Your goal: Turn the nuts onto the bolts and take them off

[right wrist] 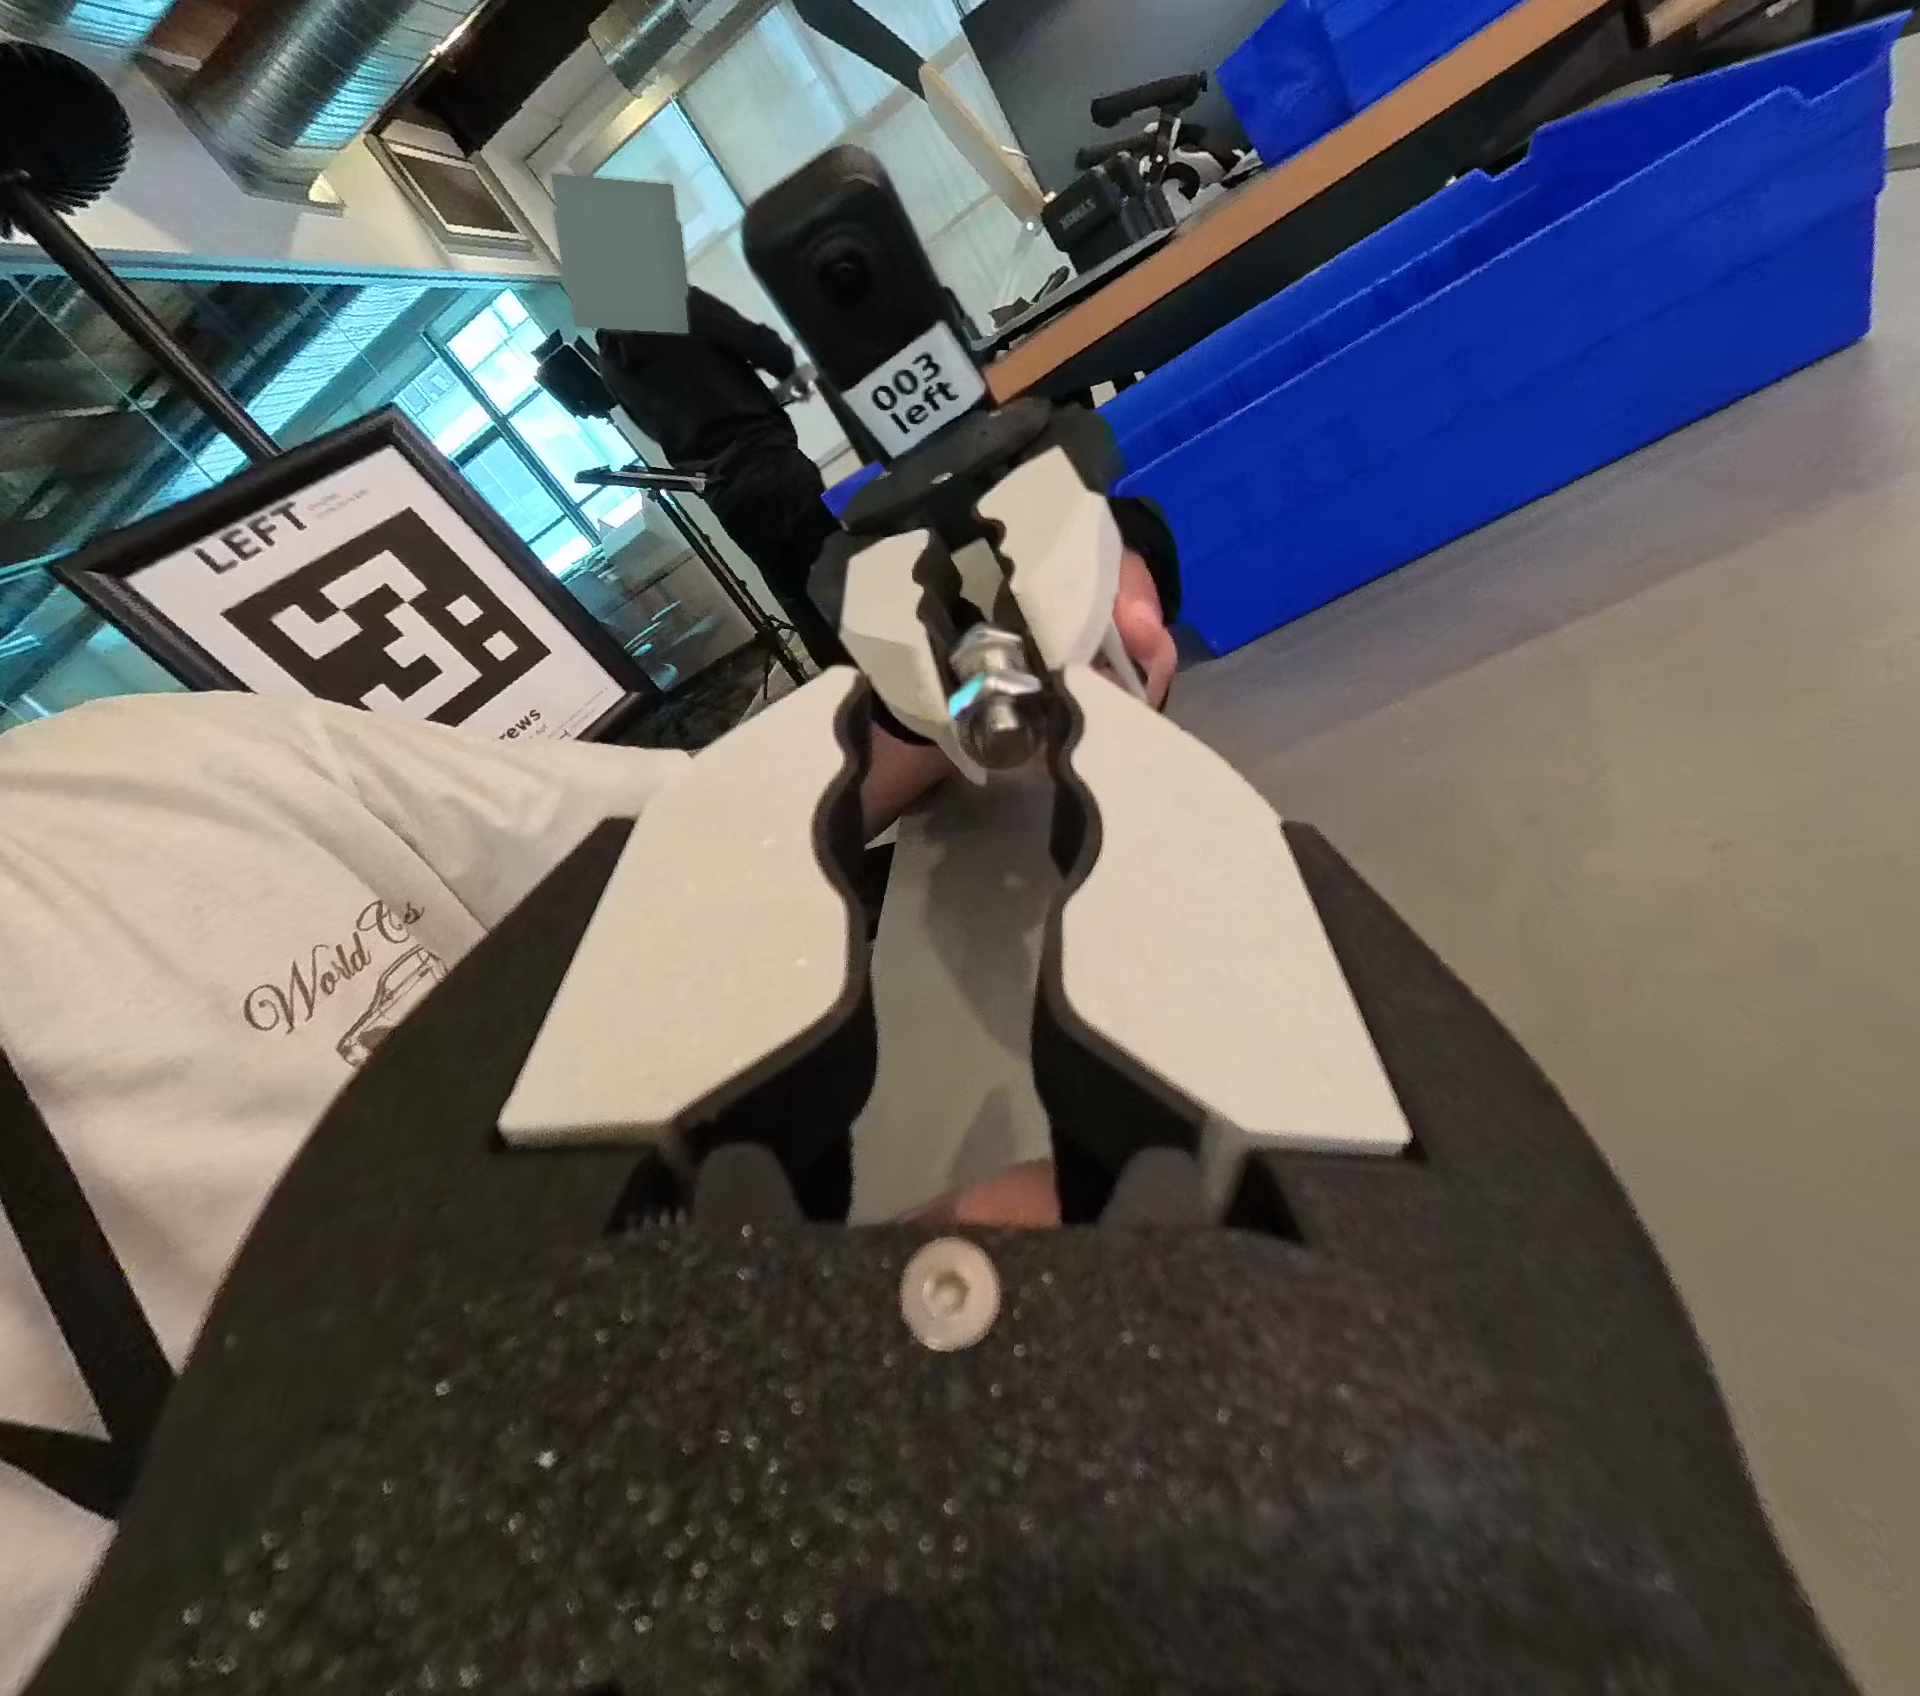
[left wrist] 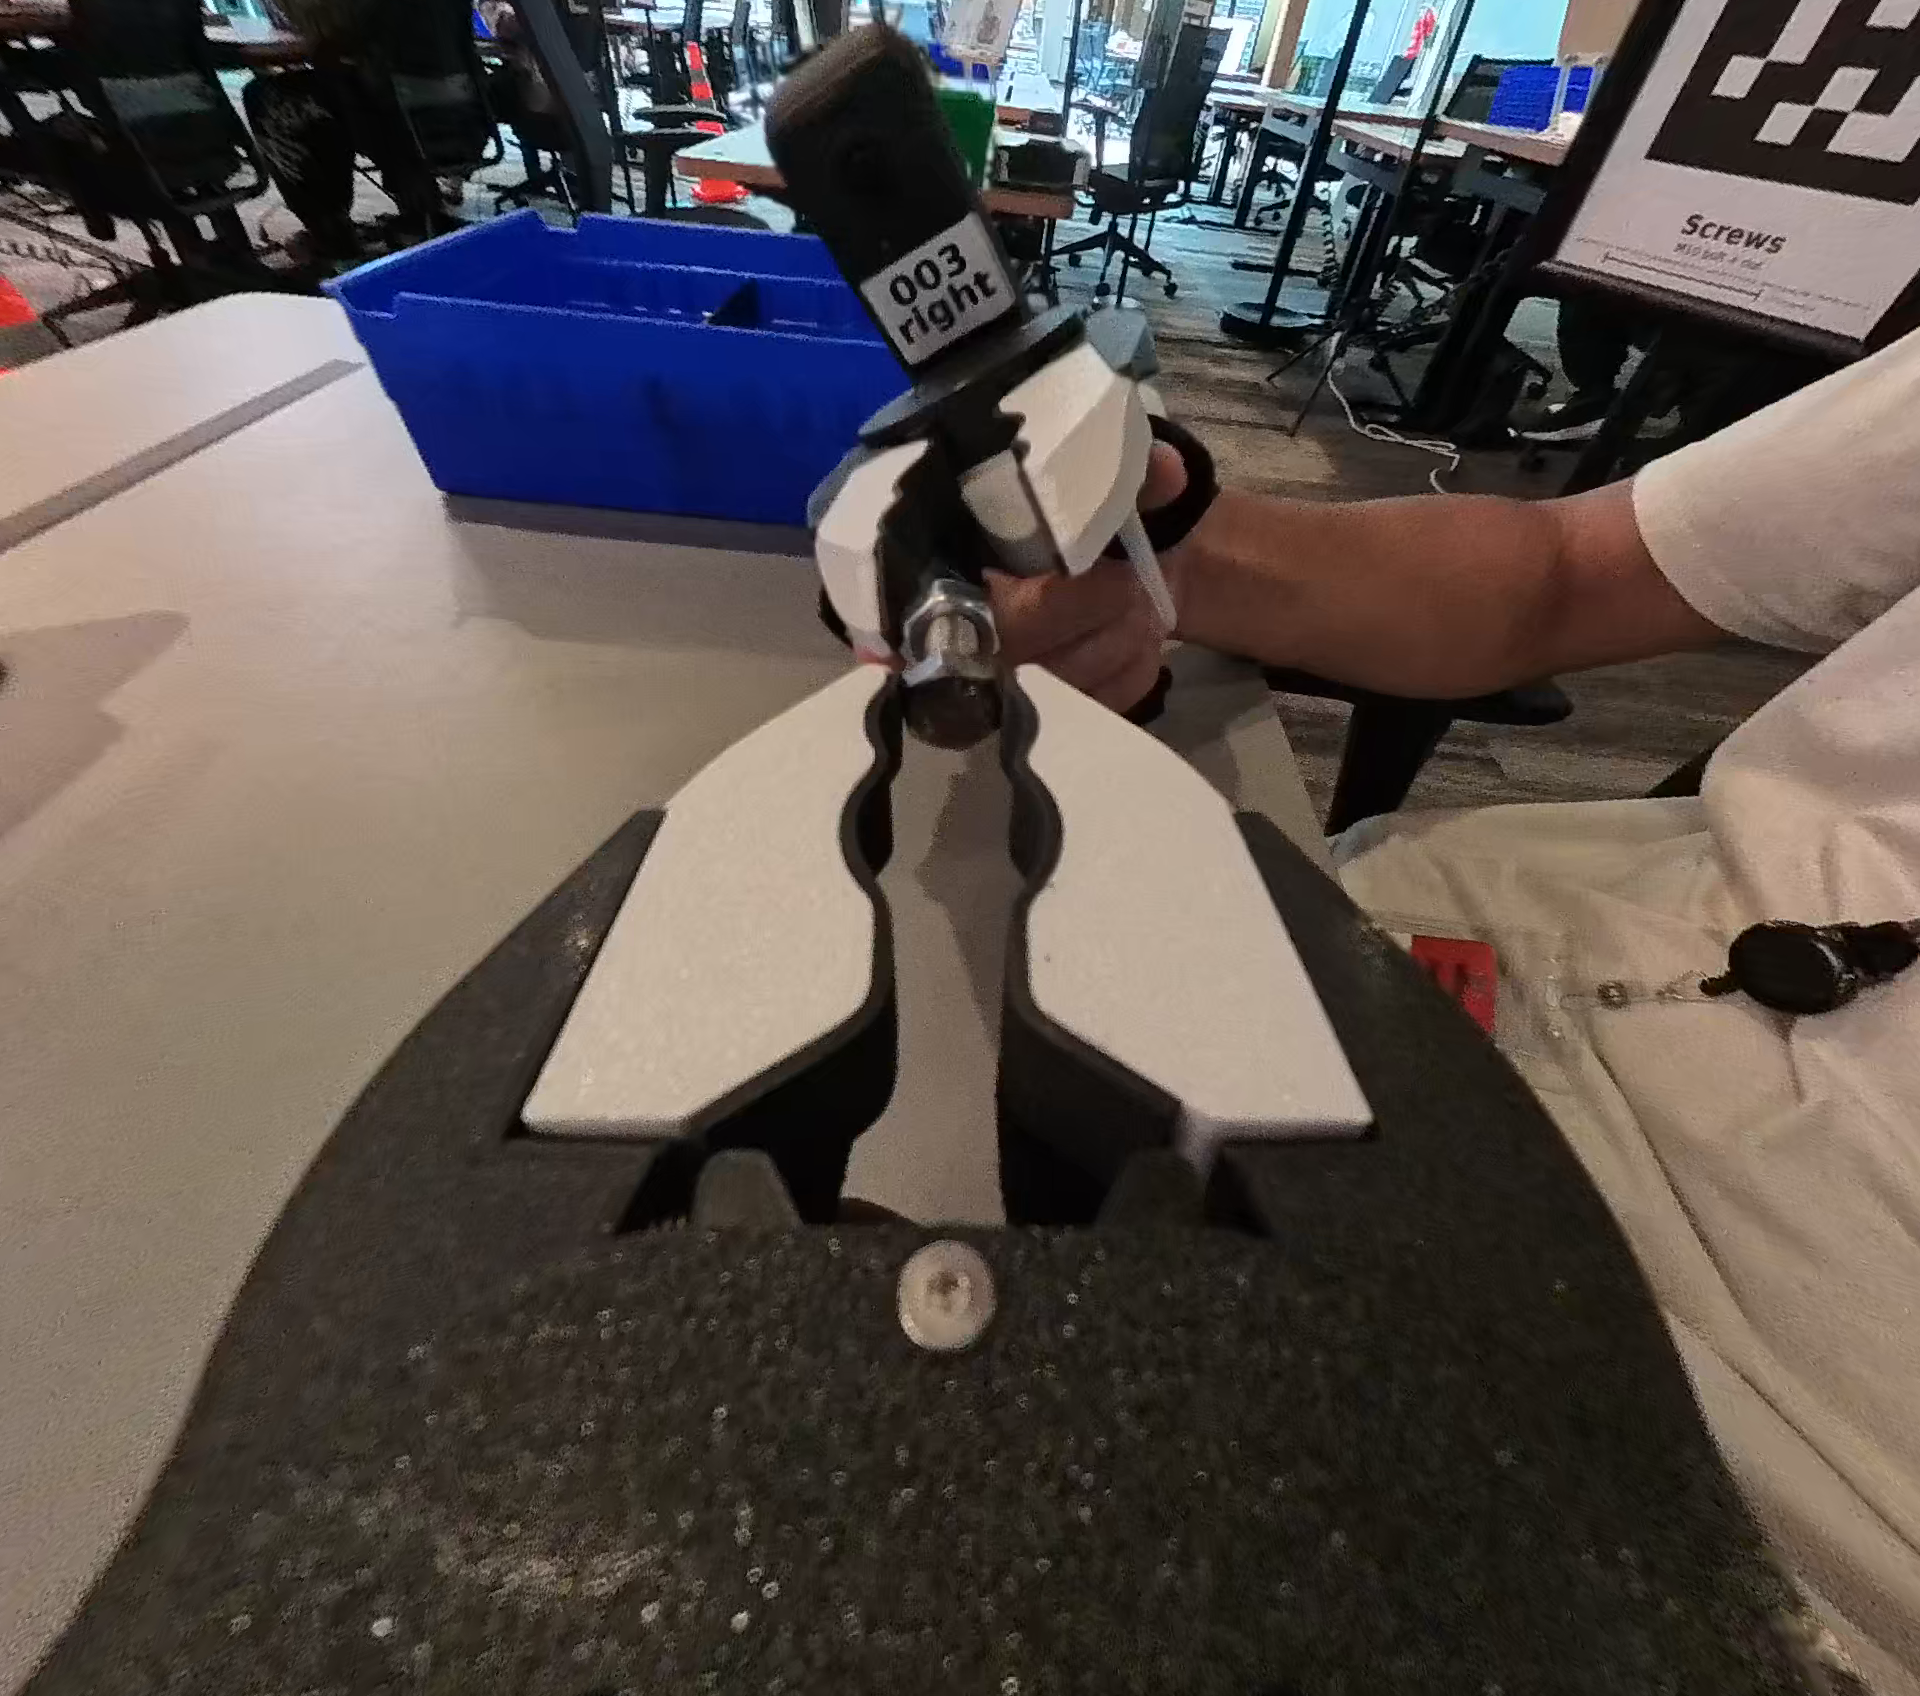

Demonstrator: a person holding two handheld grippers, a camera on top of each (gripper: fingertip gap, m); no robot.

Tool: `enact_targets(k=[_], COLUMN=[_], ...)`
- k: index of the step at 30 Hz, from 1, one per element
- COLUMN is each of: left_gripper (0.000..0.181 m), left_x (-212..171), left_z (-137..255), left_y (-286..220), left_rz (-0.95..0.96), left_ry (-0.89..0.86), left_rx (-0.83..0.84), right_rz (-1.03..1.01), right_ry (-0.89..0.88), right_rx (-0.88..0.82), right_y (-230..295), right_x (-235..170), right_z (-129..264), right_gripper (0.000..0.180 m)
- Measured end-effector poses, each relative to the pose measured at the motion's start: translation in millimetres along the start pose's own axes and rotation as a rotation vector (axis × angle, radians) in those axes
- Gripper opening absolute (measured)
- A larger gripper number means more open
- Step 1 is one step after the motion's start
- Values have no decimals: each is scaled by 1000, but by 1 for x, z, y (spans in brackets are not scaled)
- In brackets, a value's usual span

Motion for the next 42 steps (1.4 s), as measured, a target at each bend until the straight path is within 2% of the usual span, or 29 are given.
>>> enact_targets(k=[4,8,11,14,16,19,21,27,32,35,38,42], left_gripper=[18,18,18,18,18,17,17,18,17,18,18,18], left_x=[-6,-3,-1,-1,-1,1,0,-5,-1,-3,-3,-1], left_z=[-4,-2,2,6,7,5,4,-1,2,2,3,3], left_y=[1,1,2,4,4,0,0,0,-1,0,0,-1], left_rz=[4,12,33,53,47,39,40,40,38,43,40,35], left_ry=[49,17,-7,-19,-10,-19,-3,51,18,32,40,26], left_rx=[3,-4,-24,-33,-27,-49,-55,-45,-55,-50,-38,-49], right_rz=[23,80,89,119,113,102,85,129,100,156,173,158], right_ry=[-51,28,96,55,29,84,120,50,150,130,87,154], right_rx=[37,-52,-41,-34,-26,-68,-38,-28,-66,-71,-59,-114], right_y=[5,0,2,7,6,-2,-2,8,-3,6,10,-1], right_x=[9,5,0,4,7,0,-5,6,-8,-4,1,-10], right_z=[6,10,5,4,6,3,0,3,-1,-6,-3,-2], right_gripper=[25,28,33,36,30,31,33,31,32,35,29,31])
Point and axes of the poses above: each gripper's, where its closed fingertips meet, z back along the fingers, x out of its top, y = z × x across the jaws, the point moved 10 cm from there along z, back along the fingers, and after that the axes turned 11 degrees about -x, right-handed, at the moved point
